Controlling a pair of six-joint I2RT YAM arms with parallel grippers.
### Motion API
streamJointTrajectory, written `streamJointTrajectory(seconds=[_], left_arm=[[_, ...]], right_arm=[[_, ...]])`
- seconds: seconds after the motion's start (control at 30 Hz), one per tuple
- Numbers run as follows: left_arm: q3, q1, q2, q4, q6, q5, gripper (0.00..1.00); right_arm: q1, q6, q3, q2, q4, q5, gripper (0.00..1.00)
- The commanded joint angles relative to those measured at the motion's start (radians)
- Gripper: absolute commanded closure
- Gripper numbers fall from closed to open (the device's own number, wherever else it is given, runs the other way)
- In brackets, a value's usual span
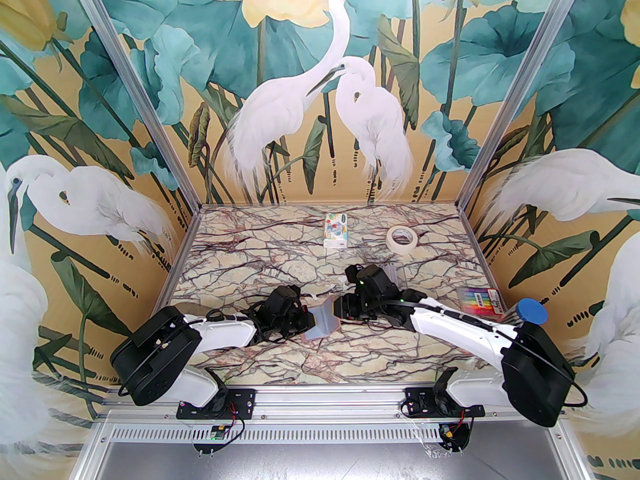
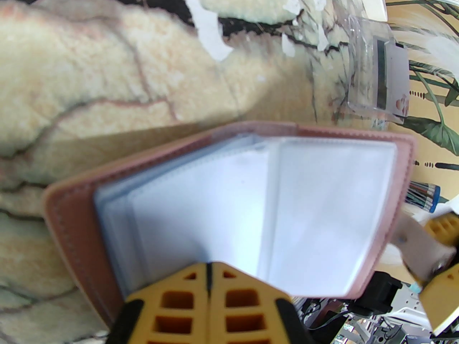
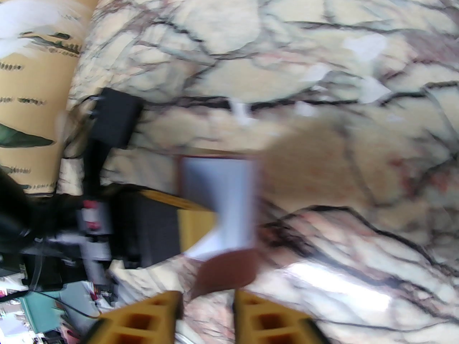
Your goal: Put the credit cards into the card holder
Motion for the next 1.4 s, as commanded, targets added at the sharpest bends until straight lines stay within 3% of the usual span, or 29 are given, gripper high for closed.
streamJointTrajectory(seconds=[0.0,0.07,0.17,0.53,0.93,1.2,1.37], left_arm=[[-0.045,0.001,0.028,-0.094,-0.017,-0.078,0.99],[-0.045,0.001,0.035,-0.091,-0.016,-0.076,0.99],[-0.043,0.001,0.039,-0.089,-0.015,-0.074,0.99],[-0.039,0.001,0.051,-0.084,-0.015,-0.071,0.99],[-0.038,0.002,0.05,-0.091,-0.012,-0.071,0.99],[-0.038,0.001,0.053,-0.089,-0.011,-0.07,0.99],[-0.037,0.001,0.061,-0.082,-0.012,-0.068,0.99]], right_arm=[[-0.011,-0.034,-0.01,-0.016,-0.062,0.052,0.51],[-0.013,-0.046,-0.012,-0.019,-0.084,0.081,0.42],[-0.014,-0.059,-0.021,-0.018,-0.083,0.078,0.37],[-0.009,-0.106,0.005,0.09,-0.039,-0.04,0.37],[-0.002,-0.123,0.06,0.128,-0.05,-0.015,0.59],[0.0,-0.107,0.078,0.165,-0.022,-0.05,0.86],[0.0,-0.077,0.062,0.174,0.053,-0.108,0.95]])
